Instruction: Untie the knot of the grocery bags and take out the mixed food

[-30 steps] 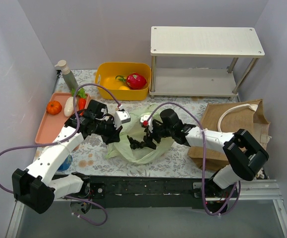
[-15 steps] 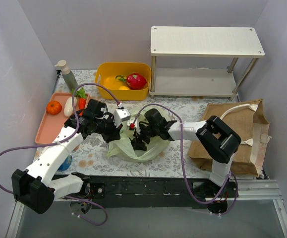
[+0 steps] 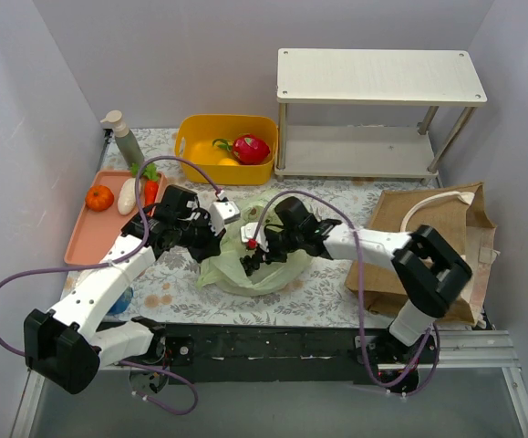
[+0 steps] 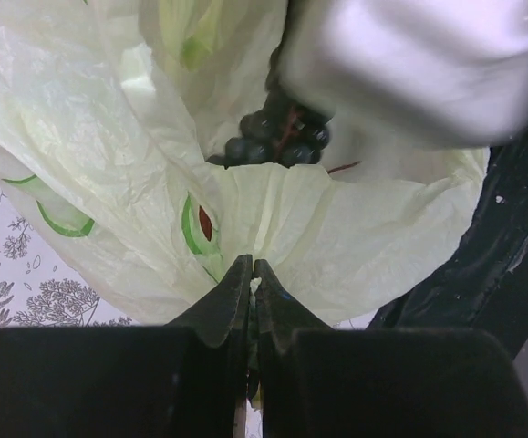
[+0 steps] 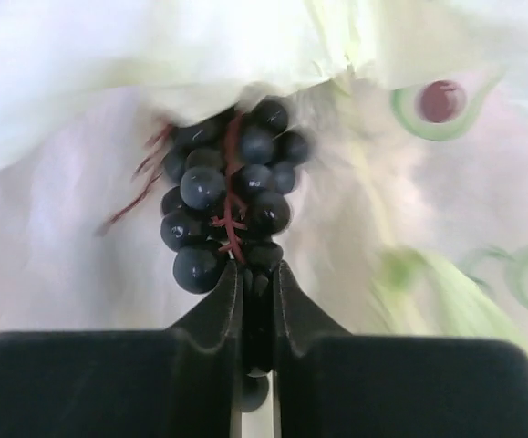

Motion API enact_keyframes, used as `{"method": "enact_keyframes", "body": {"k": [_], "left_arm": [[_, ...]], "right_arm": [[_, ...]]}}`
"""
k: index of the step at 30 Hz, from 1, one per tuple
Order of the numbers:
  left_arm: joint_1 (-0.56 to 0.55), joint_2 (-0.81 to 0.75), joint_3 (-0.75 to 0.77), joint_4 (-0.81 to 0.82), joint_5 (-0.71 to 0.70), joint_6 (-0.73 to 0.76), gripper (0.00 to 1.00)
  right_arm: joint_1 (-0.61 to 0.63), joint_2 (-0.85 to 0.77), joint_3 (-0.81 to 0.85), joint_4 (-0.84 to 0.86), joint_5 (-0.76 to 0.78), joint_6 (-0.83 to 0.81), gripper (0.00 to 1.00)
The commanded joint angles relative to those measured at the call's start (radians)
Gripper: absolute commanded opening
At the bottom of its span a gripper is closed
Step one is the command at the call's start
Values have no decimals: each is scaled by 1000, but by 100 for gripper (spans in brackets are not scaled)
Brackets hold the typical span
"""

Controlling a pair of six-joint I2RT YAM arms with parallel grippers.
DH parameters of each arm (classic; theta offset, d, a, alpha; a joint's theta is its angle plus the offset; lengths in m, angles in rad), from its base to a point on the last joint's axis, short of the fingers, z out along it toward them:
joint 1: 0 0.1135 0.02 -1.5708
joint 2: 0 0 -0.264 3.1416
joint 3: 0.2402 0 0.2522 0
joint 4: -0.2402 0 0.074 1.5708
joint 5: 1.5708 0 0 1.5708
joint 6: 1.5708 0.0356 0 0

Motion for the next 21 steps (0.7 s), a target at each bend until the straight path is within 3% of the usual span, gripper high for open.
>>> {"method": "enact_keyframes", "body": {"k": [1, 8, 9, 10, 13, 14, 16, 18, 21], "left_arm": [[13, -7, -26, 72, -41, -6, 0], [45, 68, -28, 193, -105, -97, 0], [56, 71, -23, 198, -98, -124, 8], [77, 74, -12, 203, -88, -138, 47], [127, 68, 0, 203, -114, -212, 89], [146, 50, 9, 188, -113, -227, 98], [225, 28, 23, 159, -81, -270, 98], [276, -7, 43, 105, -13, -284, 98], [310, -61, 37, 71, -21, -308, 98]], "right_arm": [[-29, -239, -23, -219, 28, -163, 3], [-170, -429, 94, -585, -14, -368, 1], [-177, -444, 135, -595, -14, -378, 1], [-184, -457, 164, -611, -15, -383, 1], [-206, -464, 311, -611, -20, -359, 1], [-219, -445, 351, -599, -24, -346, 1], [-232, -412, 478, -560, -28, -279, 1], [-244, -353, 549, -436, -18, -202, 1], [-246, -255, 624, -226, 11, -81, 1]]}}
